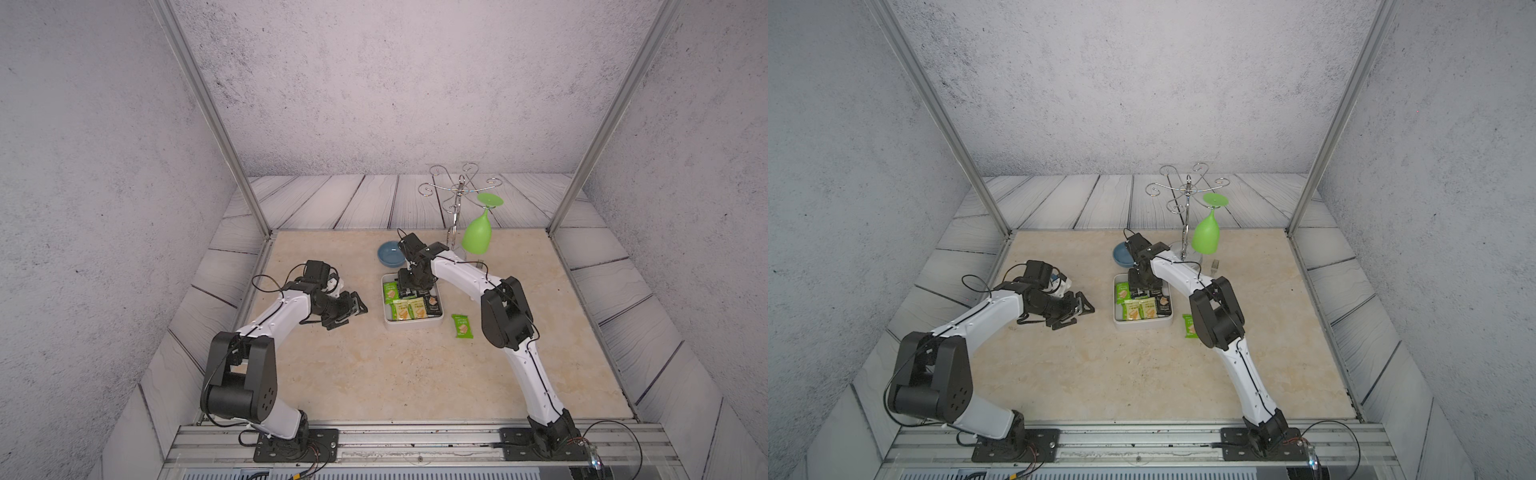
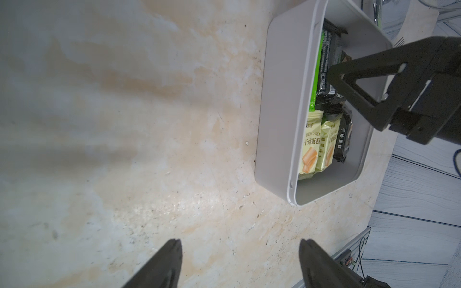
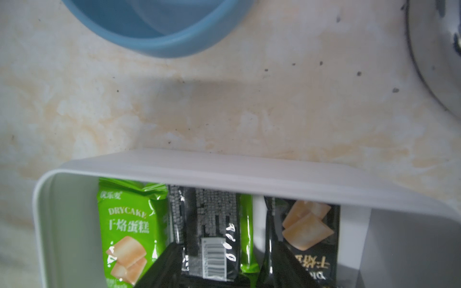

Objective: Take the cookies out of the storage box
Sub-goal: Pick up the cookie from the storage box.

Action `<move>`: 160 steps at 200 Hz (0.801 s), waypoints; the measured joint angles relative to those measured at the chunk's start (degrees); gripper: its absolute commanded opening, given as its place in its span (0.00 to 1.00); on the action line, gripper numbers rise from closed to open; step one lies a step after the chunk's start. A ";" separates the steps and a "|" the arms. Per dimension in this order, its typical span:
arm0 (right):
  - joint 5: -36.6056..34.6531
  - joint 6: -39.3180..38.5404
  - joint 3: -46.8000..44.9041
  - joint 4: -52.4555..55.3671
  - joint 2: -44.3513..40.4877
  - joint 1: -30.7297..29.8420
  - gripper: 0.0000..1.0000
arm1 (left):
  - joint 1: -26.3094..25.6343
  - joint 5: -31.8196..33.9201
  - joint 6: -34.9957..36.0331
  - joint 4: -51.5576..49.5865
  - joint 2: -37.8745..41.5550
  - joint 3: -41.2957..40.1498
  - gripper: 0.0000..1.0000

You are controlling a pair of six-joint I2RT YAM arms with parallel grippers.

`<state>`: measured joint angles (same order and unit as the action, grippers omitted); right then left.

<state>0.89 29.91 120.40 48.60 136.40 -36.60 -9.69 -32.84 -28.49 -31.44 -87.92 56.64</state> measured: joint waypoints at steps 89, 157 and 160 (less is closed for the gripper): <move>0.02 -0.22 1.90 0.20 0.17 -0.66 0.62 | 0.00 -0.02 0.00 -0.04 -0.31 0.09 0.80; -0.42 -0.63 6.78 2.36 5.16 -1.01 0.62 | 0.31 -0.02 0.02 -0.07 -0.31 0.09 0.80; -0.55 -0.63 6.97 2.58 5.29 -1.01 0.62 | 0.31 0.00 0.02 -0.07 -0.31 0.09 0.80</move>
<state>0.34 29.28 127.37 51.18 141.69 -37.60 -9.39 -32.84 -28.47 -31.51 -88.23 56.73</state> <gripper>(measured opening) 0.621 0.797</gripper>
